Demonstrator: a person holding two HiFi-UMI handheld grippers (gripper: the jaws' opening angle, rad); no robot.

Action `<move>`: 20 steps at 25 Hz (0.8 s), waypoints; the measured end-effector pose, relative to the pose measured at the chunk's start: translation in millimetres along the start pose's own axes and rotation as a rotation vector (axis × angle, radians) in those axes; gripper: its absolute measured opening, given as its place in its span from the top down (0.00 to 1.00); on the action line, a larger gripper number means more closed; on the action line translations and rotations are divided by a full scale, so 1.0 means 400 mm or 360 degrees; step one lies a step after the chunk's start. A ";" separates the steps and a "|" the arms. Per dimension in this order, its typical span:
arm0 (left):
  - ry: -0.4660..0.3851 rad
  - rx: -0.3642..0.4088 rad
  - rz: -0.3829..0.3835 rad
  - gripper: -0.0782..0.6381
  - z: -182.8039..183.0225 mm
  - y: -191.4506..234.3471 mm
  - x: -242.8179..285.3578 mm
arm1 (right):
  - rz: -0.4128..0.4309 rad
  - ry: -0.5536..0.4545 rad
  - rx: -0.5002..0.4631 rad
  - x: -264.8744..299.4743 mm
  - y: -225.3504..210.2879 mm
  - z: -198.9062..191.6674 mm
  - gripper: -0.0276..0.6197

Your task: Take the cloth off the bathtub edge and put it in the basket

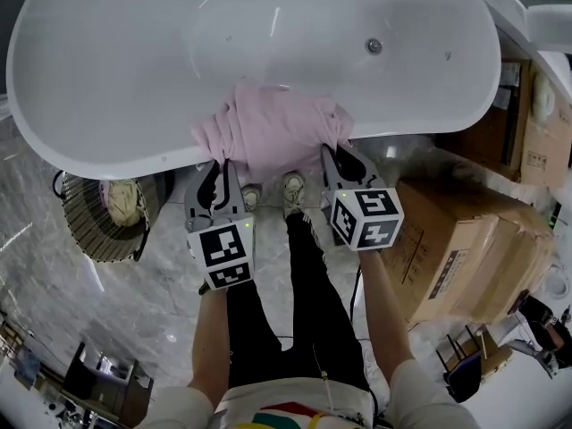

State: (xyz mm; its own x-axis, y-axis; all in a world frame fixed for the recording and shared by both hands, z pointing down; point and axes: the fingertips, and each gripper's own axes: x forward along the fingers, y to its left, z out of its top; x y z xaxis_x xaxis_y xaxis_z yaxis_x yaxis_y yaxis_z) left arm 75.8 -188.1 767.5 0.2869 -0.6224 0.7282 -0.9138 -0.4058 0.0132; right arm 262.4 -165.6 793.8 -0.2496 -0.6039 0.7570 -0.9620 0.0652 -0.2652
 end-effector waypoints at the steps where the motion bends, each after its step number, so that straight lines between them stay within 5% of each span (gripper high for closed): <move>1: -0.0006 -0.0003 -0.0004 0.82 0.005 -0.001 -0.003 | -0.0003 -0.0002 -0.0004 -0.003 0.000 0.003 0.88; 11: -0.0165 -0.0036 -0.0044 0.82 0.156 -0.003 -0.083 | -0.0001 -0.0126 -0.0074 -0.120 0.042 0.135 0.90; 20: -0.0450 0.0022 -0.0046 0.82 0.471 -0.010 -0.257 | -0.0036 -0.0408 -0.0093 -0.328 0.087 0.397 0.90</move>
State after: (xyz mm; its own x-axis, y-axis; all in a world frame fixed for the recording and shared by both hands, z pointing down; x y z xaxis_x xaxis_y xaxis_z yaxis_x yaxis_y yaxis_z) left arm 104.1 -248.5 563.7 0.3834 -0.7717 0.5074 -0.9006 -0.4341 0.0203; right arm 279.4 -210.5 590.5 -0.1988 -0.7869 0.5842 -0.9736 0.0905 -0.2094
